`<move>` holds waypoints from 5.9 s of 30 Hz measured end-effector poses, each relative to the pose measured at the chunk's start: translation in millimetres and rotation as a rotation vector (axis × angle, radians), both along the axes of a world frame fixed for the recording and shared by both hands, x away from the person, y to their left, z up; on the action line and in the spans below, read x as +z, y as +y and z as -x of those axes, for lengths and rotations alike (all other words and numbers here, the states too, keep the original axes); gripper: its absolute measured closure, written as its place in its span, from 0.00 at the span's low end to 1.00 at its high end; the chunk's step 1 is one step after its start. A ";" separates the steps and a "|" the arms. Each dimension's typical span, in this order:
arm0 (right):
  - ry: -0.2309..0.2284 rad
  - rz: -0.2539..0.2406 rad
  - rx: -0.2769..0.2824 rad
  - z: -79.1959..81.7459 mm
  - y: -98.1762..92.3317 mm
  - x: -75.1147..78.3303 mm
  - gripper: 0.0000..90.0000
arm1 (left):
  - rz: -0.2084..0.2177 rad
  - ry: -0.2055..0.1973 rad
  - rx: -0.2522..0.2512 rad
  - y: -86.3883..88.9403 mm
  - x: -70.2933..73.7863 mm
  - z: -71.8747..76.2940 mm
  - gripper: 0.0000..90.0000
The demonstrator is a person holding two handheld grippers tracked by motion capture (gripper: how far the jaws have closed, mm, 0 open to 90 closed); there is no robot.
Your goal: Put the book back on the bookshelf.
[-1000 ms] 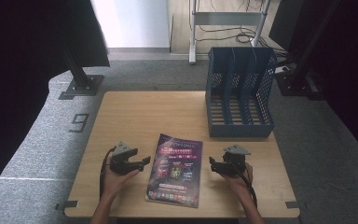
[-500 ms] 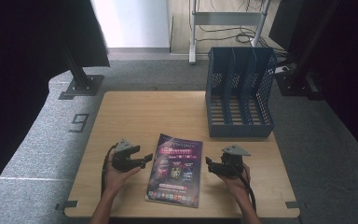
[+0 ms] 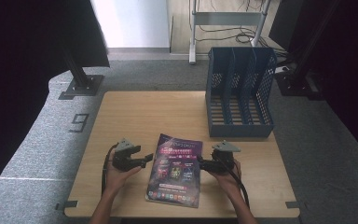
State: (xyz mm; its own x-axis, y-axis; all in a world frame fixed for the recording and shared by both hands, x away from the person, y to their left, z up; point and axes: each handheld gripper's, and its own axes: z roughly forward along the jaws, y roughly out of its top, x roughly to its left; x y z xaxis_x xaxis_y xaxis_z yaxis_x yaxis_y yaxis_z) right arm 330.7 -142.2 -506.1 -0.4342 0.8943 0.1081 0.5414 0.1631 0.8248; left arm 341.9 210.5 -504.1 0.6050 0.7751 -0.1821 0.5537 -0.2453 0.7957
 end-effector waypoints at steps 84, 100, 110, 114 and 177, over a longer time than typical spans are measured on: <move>0.119 0.066 0.035 -19.4 47.8 -46.7 0.09 | -0.105 0.071 0.005 -53.7 -30.0 -7.9 0.24; 0.116 0.063 0.033 -18.8 47.7 -47.1 0.09 | -0.134 0.082 -0.012 -64.4 -35.4 -9.4 0.24; 0.112 0.062 0.031 -18.4 47.8 -47.5 0.09 | -0.136 0.097 -0.009 -65.0 -36.8 -11.0 0.22; 0.110 0.062 0.032 -18.2 47.6 -47.6 0.09 | -0.138 0.114 -0.003 -64.6 -39.1 -13.0 0.22; 0.106 0.054 0.034 -15.5 45.2 -47.6 0.13 | -0.135 -0.018 -0.080 -81.9 -25.5 -17.9 0.74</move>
